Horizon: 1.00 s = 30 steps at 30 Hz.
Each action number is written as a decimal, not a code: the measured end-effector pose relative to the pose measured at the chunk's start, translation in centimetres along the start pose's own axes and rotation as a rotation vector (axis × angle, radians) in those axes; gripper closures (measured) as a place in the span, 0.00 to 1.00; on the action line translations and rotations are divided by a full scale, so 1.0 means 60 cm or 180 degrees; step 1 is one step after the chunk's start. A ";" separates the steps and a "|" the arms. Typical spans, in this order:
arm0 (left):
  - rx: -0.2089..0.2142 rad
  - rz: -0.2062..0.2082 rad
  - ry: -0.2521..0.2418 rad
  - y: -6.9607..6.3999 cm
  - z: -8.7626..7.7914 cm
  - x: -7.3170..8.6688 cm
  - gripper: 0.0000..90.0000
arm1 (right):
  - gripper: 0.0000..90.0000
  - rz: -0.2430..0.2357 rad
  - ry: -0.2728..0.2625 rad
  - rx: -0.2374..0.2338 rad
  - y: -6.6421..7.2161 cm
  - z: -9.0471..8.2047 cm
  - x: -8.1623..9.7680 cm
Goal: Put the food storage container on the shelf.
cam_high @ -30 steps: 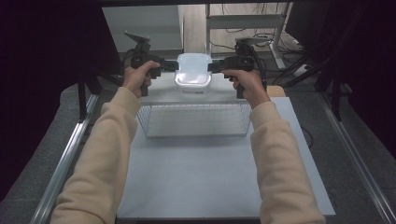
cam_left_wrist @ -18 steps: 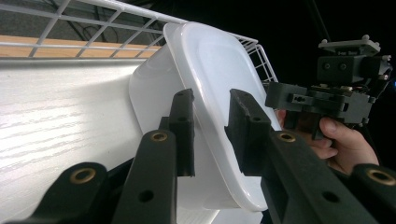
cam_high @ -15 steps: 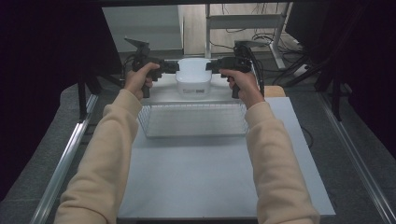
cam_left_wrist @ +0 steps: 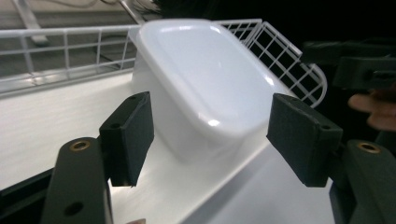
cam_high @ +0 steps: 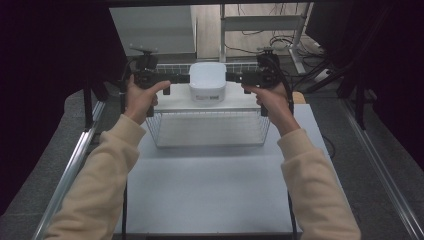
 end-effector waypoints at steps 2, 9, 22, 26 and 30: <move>-0.0037 0.0095 -0.0007 -0.005 -0.012 0.019 0.33 | 0.26 -0.0163 -0.0004 0.0043 0.004 -0.022 0.021; -0.0093 0.0332 0.0020 -0.017 -0.045 0.122 0.31 | 0.26 -0.0445 -0.0052 -0.0109 0.013 -0.080 0.127; -0.0245 0.0433 0.0262 -0.003 -0.046 0.321 0.30 | 0.25 -0.0652 -0.0035 -0.0183 0.008 -0.115 0.299; -0.0237 0.0410 0.0345 0.001 -0.042 0.352 0.30 | 0.25 -0.0589 0.0020 -0.0158 -0.002 -0.118 0.336; -0.0239 0.0434 0.0383 -0.002 -0.040 0.360 0.30 | 0.24 -0.0604 0.0101 -0.0115 -0.008 -0.117 0.353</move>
Point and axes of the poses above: each handheld gripper's, and its own axes: z roughly forward along the jaws, x roughly out of its underside, y roughly to its left, the point moved 6 cm from there along z, roughly forward along the jaws, and after that the axes turned 3 degrees about -x, right-handed, at the moved point
